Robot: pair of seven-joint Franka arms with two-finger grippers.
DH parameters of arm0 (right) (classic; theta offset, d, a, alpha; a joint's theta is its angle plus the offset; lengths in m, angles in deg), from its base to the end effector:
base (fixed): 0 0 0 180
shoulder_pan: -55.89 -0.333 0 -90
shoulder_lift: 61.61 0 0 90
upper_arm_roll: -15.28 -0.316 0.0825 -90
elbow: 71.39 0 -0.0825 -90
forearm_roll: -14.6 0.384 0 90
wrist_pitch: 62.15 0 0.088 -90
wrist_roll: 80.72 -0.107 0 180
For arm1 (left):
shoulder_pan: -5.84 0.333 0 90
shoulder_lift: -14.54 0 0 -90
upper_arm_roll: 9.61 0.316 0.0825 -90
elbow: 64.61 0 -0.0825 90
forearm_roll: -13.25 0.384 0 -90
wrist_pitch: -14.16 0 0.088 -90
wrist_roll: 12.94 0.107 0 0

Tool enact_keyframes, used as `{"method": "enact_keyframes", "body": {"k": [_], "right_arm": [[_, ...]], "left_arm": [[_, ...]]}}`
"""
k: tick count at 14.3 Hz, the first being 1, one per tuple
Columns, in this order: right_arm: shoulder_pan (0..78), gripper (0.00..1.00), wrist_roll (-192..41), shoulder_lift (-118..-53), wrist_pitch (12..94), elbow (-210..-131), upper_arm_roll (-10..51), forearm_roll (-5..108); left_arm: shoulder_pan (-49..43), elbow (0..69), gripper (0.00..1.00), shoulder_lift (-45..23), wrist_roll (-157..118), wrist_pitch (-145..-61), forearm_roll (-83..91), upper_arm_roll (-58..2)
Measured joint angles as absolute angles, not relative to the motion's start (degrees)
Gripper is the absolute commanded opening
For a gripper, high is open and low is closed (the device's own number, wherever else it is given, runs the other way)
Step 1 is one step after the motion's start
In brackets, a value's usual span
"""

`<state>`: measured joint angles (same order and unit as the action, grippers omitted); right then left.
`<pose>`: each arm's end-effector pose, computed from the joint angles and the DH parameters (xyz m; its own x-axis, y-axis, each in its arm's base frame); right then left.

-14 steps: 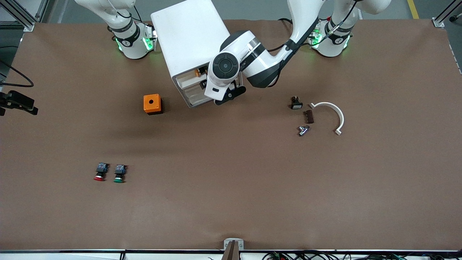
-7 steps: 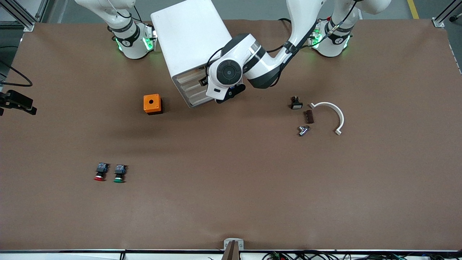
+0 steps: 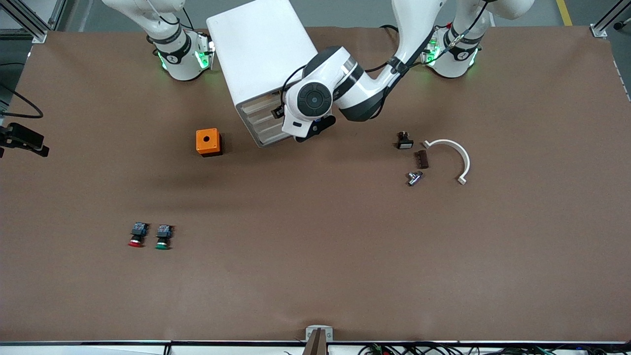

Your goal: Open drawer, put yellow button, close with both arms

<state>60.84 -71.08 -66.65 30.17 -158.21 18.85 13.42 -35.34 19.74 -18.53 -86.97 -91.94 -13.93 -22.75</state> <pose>0.5787 -0.0872 0.6044 0.9998 0.0206 0.0037 0.0205 -0.9994 0.0271 0.3951 -0.5663 0.3474 0.6965 0.4519 -0.5574 0.4996 -0.8630 -0.0754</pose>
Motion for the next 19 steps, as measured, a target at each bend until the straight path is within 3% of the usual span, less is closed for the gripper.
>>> {"method": "enact_keyframes", "body": {"k": [10,16,19], "right_arm": [[60.8,1.00,-71.0,-66.6,30.2,-158.1,18.8,13.4],[60.8,1.00,-71.0,-66.6,30.2,-158.1,18.7,13.4],[60.8,1.00,-71.0,-66.6,30.2,-158.1,18.6,13.4]], "left_arm": [[-20.1,14.7,1.00,-11.5,-82.6,-91.2,-4.3,-22.2],[-10.5,13.5,1.00,-2.2,-64.7,-74.3,1.9,-22.2],[-7.5,13.7,1.00,-0.1,-57.6,-71.0,3.6,-22.1]]}}
